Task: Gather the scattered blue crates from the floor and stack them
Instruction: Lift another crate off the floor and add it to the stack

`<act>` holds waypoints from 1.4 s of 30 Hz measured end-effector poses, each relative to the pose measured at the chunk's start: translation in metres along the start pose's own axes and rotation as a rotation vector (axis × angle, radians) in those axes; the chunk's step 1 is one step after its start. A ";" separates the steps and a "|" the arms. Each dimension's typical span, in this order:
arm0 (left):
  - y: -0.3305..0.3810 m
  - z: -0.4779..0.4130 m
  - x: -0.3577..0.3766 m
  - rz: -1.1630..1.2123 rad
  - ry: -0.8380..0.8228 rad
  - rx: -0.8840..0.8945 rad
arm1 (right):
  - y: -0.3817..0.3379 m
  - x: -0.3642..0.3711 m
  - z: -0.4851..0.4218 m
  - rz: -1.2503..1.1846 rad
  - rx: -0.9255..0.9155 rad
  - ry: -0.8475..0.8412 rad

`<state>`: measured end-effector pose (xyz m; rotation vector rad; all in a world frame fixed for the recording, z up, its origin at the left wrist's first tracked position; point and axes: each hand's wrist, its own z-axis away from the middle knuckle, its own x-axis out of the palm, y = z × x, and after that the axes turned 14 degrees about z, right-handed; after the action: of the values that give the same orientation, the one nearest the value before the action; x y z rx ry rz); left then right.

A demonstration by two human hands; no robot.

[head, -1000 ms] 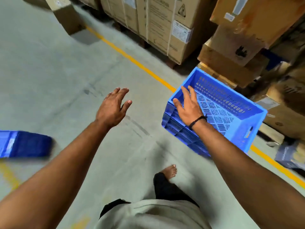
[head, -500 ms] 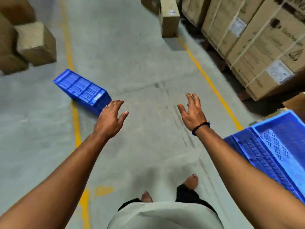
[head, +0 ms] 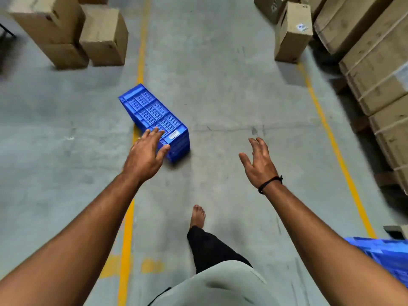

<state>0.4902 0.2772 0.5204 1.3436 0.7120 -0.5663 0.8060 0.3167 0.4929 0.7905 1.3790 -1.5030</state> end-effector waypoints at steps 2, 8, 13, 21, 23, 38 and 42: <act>-0.024 -0.029 -0.016 -0.011 -0.015 -0.050 | -0.029 0.011 -0.042 0.026 -0.024 -0.055; -0.075 -0.110 -0.056 -0.020 -0.015 -0.151 | -0.124 0.028 -0.161 0.072 -0.154 -0.133; -0.127 -0.181 -0.072 -0.030 -0.044 -0.172 | -0.178 0.055 -0.246 0.107 -0.195 -0.179; -0.224 -0.320 -0.052 -0.042 -0.103 -0.195 | -0.228 0.146 -0.368 0.181 -0.175 -0.283; -0.255 -0.351 -0.031 -0.101 -0.127 -0.185 | -0.233 0.186 -0.399 0.272 -0.157 -0.302; -0.445 -0.419 0.177 0.104 0.022 -0.323 | -0.172 0.455 -0.559 0.665 -0.501 -0.410; -0.451 -0.426 0.192 0.291 0.020 -0.480 | -0.162 0.481 -0.571 0.550 -0.654 -0.363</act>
<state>0.2316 0.6366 0.0454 0.9776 0.6055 -0.1335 0.4078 0.7706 0.0249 0.3990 1.1439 -0.6584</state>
